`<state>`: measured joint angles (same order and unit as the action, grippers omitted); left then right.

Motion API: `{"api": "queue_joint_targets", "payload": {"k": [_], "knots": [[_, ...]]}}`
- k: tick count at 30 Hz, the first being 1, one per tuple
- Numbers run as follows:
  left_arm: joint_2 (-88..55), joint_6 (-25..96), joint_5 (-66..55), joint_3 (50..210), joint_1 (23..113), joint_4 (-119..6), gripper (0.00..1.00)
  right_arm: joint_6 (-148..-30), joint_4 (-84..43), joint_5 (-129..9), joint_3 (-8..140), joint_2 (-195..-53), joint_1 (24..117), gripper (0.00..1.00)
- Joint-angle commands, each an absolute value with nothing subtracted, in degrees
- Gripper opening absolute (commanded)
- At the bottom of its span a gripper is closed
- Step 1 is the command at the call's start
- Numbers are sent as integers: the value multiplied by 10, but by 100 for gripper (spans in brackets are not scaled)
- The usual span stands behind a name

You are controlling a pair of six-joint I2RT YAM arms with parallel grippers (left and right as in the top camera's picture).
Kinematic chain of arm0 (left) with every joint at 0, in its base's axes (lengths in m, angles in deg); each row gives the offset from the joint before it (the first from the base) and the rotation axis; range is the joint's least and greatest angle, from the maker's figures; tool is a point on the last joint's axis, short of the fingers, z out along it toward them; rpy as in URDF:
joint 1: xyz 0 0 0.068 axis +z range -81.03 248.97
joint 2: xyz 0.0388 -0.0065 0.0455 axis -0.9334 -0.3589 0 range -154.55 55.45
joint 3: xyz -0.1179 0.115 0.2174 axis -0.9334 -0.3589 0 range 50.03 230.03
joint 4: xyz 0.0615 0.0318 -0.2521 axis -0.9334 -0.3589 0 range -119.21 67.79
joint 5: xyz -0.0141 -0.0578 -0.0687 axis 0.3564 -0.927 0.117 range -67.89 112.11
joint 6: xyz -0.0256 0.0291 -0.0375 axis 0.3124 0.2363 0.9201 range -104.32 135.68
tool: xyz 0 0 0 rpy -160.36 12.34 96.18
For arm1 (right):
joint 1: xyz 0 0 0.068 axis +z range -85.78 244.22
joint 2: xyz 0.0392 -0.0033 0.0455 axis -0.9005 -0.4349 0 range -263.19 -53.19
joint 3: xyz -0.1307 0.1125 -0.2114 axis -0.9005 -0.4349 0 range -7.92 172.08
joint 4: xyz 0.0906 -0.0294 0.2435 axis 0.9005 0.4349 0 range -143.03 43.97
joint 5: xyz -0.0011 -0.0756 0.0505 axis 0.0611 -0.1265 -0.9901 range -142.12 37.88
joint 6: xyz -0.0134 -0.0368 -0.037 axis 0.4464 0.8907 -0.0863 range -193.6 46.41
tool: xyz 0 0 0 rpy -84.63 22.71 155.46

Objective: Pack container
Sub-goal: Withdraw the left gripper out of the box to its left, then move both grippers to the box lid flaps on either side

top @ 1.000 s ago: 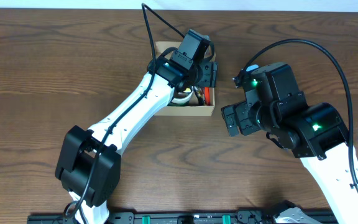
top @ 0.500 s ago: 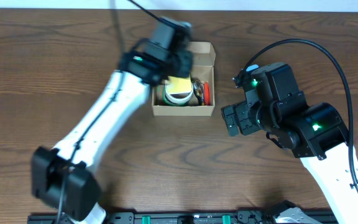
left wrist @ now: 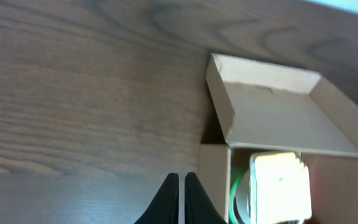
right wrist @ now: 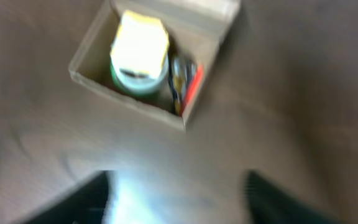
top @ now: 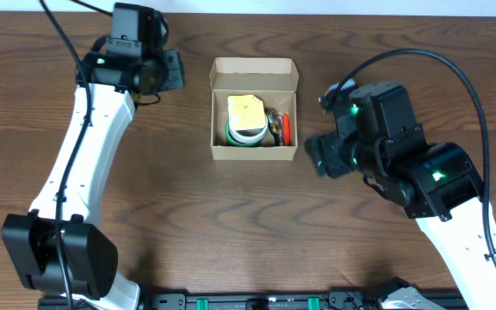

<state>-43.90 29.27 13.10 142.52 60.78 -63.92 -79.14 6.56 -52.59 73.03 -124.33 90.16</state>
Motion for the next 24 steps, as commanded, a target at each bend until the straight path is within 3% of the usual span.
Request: {"api": "queue_joint_targets", "payload": {"k": [1,6,16,24], "knots": [[-456,322,114,1425,624,-621,6,-854,12,-503,707,-1262,893,1],[-516,378,29,1425,647,-573,6,-943,-93,-492,676,-1348,846,1],[-665,513,-110,1426,656,-423,6,-1004,-262,-724,676,-1566,712,1],[-758,606,-183,1432,656,-328,6,-1082,-420,-860,677,-1705,676,1]]}}
